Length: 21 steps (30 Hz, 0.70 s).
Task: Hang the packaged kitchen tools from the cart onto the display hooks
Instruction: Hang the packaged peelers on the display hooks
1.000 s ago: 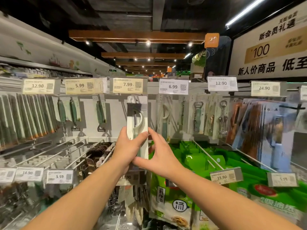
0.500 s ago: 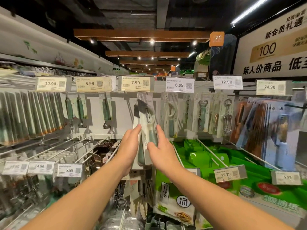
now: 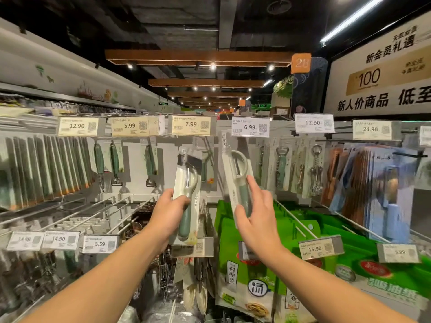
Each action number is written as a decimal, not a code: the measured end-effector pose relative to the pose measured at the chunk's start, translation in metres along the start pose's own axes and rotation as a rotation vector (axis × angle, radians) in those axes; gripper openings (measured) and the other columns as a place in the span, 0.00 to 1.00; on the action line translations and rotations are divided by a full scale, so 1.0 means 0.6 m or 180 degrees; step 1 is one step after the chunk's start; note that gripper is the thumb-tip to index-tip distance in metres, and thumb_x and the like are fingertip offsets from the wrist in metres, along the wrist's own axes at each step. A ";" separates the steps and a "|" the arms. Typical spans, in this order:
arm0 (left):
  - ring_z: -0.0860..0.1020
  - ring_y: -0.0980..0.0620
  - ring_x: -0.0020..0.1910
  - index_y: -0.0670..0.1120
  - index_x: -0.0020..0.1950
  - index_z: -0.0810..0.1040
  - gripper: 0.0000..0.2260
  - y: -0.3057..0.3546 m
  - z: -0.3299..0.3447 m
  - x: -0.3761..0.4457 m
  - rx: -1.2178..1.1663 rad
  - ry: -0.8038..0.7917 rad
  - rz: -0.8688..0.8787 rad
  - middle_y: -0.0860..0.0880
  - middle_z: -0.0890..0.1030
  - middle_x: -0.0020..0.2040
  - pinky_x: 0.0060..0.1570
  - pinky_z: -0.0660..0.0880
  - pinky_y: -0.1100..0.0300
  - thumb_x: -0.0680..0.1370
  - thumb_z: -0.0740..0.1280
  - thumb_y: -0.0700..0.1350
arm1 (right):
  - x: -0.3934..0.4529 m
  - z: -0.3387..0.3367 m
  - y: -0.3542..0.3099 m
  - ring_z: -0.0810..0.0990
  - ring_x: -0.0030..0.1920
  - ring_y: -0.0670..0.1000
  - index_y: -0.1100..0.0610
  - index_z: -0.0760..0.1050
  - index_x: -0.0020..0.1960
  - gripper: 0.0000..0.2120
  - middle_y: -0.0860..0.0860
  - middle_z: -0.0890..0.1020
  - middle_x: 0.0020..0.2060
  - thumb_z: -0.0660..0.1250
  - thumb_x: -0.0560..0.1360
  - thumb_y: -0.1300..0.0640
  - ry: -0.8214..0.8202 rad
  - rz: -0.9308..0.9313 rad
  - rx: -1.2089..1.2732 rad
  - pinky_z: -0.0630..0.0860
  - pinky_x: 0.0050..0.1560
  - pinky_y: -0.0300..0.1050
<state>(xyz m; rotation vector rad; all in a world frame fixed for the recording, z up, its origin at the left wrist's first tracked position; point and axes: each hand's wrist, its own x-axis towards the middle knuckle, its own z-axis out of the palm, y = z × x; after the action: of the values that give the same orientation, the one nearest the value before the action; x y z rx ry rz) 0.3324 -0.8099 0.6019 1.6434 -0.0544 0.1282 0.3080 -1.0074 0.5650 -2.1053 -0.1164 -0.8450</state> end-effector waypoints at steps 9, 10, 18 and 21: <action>0.84 0.42 0.50 0.49 0.64 0.74 0.08 -0.007 0.005 -0.004 0.0048 0.0013 0.0049 0.43 0.83 0.54 0.43 0.81 0.50 0.85 0.63 0.41 | -0.004 -0.024 0.015 0.68 0.54 0.26 0.45 0.53 0.82 0.35 0.45 0.65 0.57 0.65 0.82 0.56 0.0354 -0.0195 -0.0038 0.63 0.50 0.18; 0.84 0.42 0.50 0.49 0.63 0.74 0.08 -0.007 0.006 -0.005 0.0069 0.0003 0.0055 0.43 0.83 0.54 0.43 0.81 0.49 0.85 0.63 0.41 | -0.003 -0.025 0.017 0.68 0.54 0.25 0.45 0.54 0.82 0.34 0.46 0.65 0.58 0.66 0.82 0.56 0.0375 -0.0169 -0.0049 0.62 0.50 0.17; 0.83 0.42 0.47 0.48 0.63 0.75 0.08 -0.010 0.003 -0.003 0.0008 0.0021 0.0033 0.41 0.83 0.53 0.43 0.82 0.49 0.84 0.63 0.39 | 0.024 -0.019 0.025 0.72 0.48 0.39 0.43 0.54 0.83 0.34 0.47 0.66 0.59 0.66 0.82 0.52 0.0061 0.0120 -0.0229 0.65 0.48 0.30; 0.83 0.44 0.47 0.47 0.65 0.74 0.10 -0.010 0.004 -0.001 -0.0008 0.0019 0.0031 0.42 0.83 0.53 0.39 0.80 0.52 0.84 0.63 0.40 | 0.059 -0.014 0.021 0.71 0.53 0.46 0.45 0.54 0.83 0.36 0.49 0.66 0.63 0.67 0.81 0.54 -0.0205 0.0388 -0.0271 0.66 0.57 0.39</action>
<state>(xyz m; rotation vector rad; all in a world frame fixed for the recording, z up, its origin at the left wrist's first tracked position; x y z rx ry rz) 0.3327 -0.8118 0.5957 1.6402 -0.0579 0.1406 0.3353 -1.0291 0.5819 -2.1958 0.0141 -0.7212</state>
